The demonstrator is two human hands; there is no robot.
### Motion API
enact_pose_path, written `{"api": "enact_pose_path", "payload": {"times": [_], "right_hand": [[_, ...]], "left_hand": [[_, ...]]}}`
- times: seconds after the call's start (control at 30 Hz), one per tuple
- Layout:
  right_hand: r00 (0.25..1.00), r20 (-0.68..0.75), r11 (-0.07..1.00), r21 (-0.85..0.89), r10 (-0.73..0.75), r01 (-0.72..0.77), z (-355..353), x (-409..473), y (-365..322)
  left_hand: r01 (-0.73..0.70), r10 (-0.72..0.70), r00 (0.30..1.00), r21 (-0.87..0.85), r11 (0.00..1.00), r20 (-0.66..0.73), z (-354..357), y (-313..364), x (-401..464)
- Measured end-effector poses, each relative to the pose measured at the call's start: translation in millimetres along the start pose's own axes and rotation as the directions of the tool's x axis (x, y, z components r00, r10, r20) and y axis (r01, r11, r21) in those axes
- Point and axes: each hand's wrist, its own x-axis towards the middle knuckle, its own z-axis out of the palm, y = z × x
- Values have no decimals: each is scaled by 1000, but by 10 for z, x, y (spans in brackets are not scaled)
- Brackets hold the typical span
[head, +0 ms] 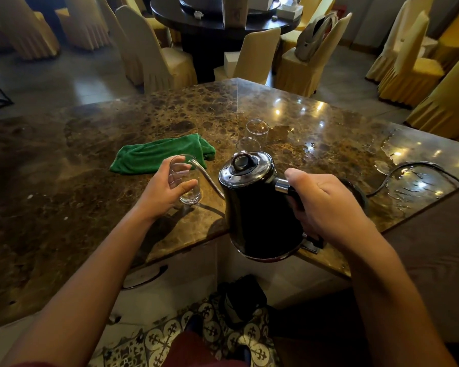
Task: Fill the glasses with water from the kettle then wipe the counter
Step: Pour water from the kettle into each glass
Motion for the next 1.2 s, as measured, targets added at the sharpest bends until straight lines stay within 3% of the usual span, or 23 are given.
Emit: {"api": "enact_pose_path", "payload": {"times": [0.23, 0.4, 0.6, 0.8, 1.1, 1.2], "right_hand": [[999, -44, 999, 34, -18, 20, 93, -88, 175], [982, -166, 966, 255, 84, -40, 219, -175, 347], [957, -157, 860, 490, 244, -140, 199, -330, 491], [944, -186, 846, 515, 272, -142, 188, -429, 570], [925, -252, 823, 558, 285, -101, 48, -532, 568], [923, -266, 820, 566, 278, -84, -19, -558, 543]], "left_hand": [[-5, 5, 1000, 43, 999, -11, 8, 28, -7], [-12, 14, 1000, 72, 997, -18, 25, 74, -23], [3, 5, 995, 83, 997, -97, 16, 98, 3], [1, 30, 986, 183, 983, -166, -72, 86, 71], [33, 13, 975, 200, 979, -223, -93, 84, 76], [-56, 162, 940, 333, 941, -299, -41, 242, 29]]}}
